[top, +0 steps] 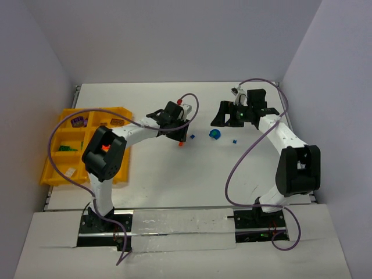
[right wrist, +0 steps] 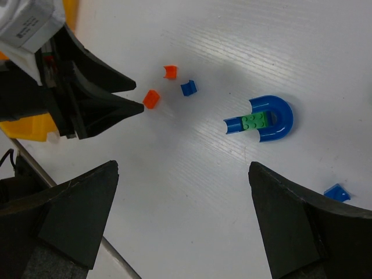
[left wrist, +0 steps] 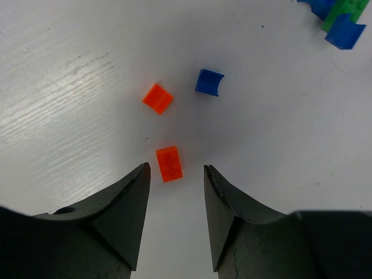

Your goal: Sort the legos into containers by color

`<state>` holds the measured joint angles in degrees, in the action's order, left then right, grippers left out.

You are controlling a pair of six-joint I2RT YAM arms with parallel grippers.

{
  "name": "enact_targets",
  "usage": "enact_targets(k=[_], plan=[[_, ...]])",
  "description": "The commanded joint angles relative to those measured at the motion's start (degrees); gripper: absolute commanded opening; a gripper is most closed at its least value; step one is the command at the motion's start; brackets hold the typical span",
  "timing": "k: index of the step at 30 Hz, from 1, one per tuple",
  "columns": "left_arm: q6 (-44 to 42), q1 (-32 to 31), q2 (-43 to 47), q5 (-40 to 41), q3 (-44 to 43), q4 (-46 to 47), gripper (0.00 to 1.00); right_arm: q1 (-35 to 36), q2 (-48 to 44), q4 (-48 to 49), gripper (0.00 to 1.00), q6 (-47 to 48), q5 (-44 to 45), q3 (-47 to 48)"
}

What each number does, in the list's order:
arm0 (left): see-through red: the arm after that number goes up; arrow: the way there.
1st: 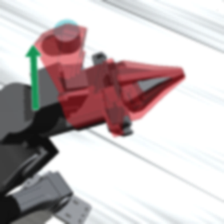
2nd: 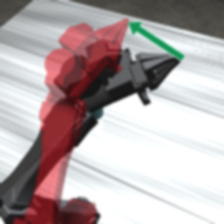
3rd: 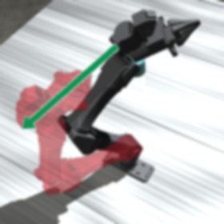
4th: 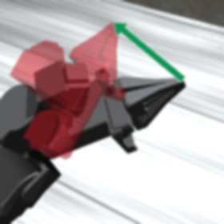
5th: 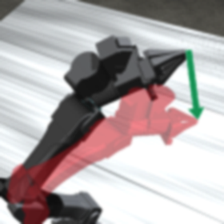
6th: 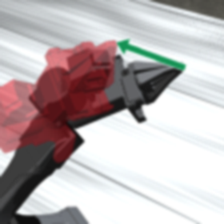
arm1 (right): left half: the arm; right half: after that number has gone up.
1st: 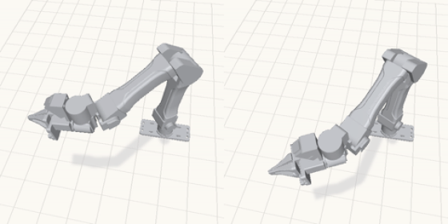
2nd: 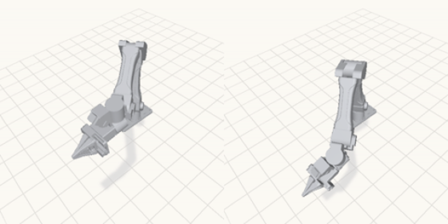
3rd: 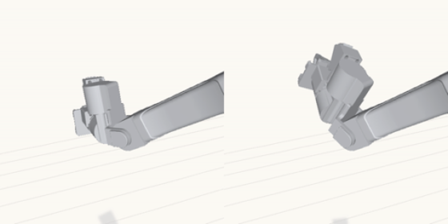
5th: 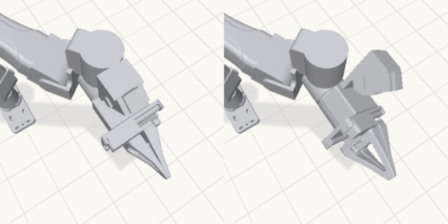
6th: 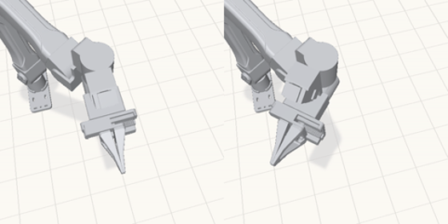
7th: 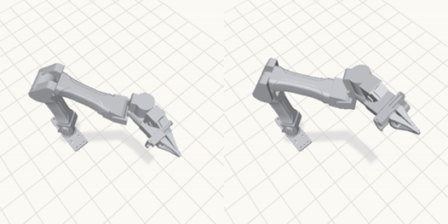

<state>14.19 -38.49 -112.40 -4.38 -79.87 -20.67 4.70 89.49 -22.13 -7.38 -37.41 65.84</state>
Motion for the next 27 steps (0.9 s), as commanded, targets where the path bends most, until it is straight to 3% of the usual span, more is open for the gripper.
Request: enact_targets(k=[1, 10, 15, 20, 22, 25, 27], plan=[[2.0, -0.7, -3.0, 1.3, -2.7, 0.6, 0.51, -0.8, 0.5, 0.1, 1.0, 0.7, -1.2, 0.1], [1.7, -2.8, -4.6, 6.0, -0.9, 0.2, 0.48, -1.3, 0.3, 0.2, 1.0, 0.7, -1.7, -0.5], [1.3, -3.4, -5.9, 10.2, 0.0, 0.2, 0.34, -1.4, 0.1, 0.4, 1.0, 0.4, -1.7, -0.6], [0.5, -3.4, -7.4, 13.8, -2.6, -1.8, 0.06, -1.4, -0.6, 0.3, 1.0, 0.5, -1.5, -0.6], [-0.4, -3.3, -5.8, 15.3, -1.4, -1.3, 0.0, -1.4, -0.7, 0.2, 1.0, 0.6, -1.3, -0.6], [-3.0, -2.6, 1.3, 14.8, 1.5, 0.0, 0.0, -1.4, -0.8, 0.2, 1.0, 0.6, -1.5, -0.5], [-4.7, -0.3, 10.2, 11.1, 5.9, 2.3, 0.0, -1.4, -0.8, 0.4, 1.0, 0.5, -1.9, -0.6]])
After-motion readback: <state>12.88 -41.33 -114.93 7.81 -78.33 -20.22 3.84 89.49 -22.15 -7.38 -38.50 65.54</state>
